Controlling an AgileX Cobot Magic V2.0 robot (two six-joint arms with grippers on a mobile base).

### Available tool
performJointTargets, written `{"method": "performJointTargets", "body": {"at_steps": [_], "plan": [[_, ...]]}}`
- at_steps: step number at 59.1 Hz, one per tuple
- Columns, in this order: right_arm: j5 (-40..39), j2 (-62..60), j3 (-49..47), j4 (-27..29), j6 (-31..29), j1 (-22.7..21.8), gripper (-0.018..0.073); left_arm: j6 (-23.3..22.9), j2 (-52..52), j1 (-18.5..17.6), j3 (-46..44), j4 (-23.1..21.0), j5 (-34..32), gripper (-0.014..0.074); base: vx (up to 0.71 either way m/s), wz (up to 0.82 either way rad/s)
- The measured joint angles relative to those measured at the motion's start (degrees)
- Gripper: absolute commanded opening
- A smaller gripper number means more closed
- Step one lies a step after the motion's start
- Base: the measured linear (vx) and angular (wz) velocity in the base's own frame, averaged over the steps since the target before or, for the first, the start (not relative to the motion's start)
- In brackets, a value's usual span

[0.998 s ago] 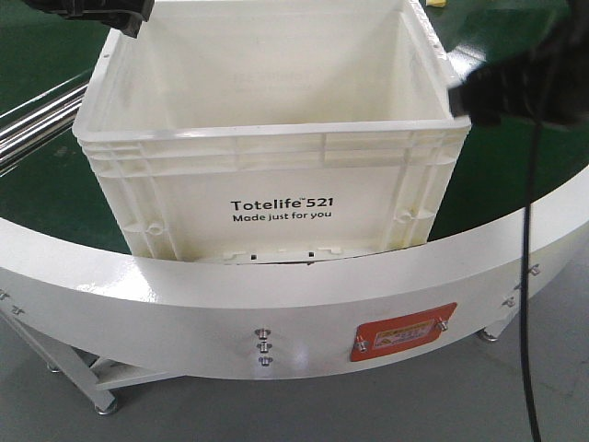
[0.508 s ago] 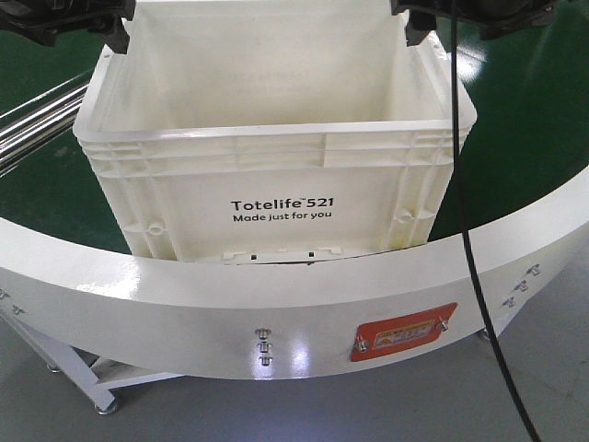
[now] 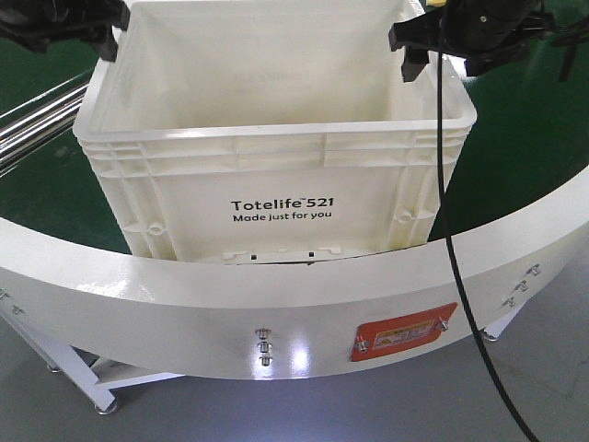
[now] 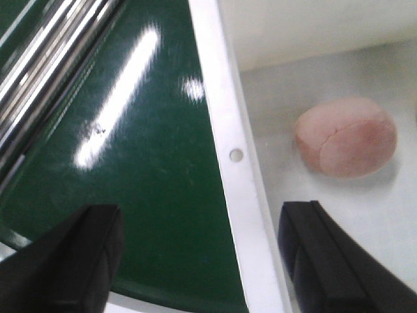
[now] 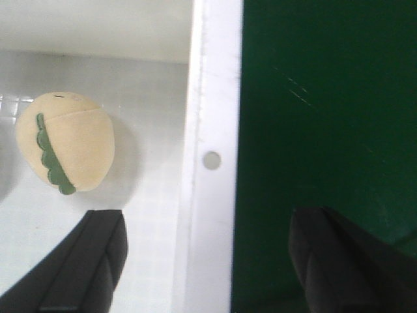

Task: Place moving items into box and shelve
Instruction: 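Move both grippers to the tote's side rims and clamp them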

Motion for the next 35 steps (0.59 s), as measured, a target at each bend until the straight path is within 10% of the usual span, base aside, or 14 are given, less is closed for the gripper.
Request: {"method": "performJointTargets", "body": {"at_steps": [35], "plan": [[-2.8, 1.4, 0.0, -0.3, 0.0, 0.2, 0.0557, -3.9, 1.8, 0.0, 6.2, -2.3, -6.9, 0.059, 0.0, 0.0]]}}
